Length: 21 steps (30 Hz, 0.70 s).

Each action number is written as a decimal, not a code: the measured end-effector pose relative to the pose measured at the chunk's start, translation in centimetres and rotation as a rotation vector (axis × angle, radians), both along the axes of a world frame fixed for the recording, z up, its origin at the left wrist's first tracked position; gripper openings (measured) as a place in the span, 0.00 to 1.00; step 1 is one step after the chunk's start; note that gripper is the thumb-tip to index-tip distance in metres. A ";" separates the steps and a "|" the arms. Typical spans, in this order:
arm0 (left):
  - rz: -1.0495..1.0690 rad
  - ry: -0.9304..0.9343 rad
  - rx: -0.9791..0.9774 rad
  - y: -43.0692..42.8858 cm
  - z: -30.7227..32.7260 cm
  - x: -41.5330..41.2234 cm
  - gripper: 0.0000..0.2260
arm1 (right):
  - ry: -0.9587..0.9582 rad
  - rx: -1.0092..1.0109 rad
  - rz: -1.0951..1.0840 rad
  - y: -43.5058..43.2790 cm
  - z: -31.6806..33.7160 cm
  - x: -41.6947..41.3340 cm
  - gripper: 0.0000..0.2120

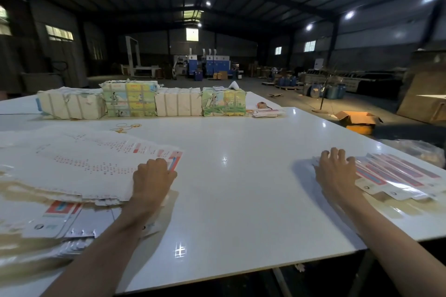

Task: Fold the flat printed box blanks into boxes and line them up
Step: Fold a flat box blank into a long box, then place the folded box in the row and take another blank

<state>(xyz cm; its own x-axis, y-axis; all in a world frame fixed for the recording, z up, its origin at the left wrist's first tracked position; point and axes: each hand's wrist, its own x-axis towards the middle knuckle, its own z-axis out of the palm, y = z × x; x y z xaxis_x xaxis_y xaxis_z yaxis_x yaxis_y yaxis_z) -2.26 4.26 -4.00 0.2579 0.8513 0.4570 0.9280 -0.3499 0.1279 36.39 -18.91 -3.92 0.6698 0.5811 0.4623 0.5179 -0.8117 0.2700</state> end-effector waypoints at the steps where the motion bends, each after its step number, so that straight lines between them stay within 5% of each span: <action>1: -0.002 0.029 0.029 -0.3 0.3 -0.1 0.14 | 0.012 0.019 0.052 0.9 0.4 -0.8 0.26; 6: -0.032 0.333 0.093 -0.4 0.9 -0.3 0.17 | 0.036 0.195 0.472 7.4 2.8 -8.0 0.15; 12: -0.044 0.092 -0.063 -0.8 0.9 -0.3 0.16 | 0.333 0.229 0.939 12.9 2.5 -19.6 0.11; 16: -0.043 0.075 -0.096 -0.4 0.8 -0.4 0.14 | 0.448 0.215 1.041 14.0 -1.1 -23.0 0.06; 21: 0.009 0.022 -0.169 -0.2 0.8 -0.4 0.15 | 0.916 0.489 1.077 15.1 -2.0 -22.8 0.07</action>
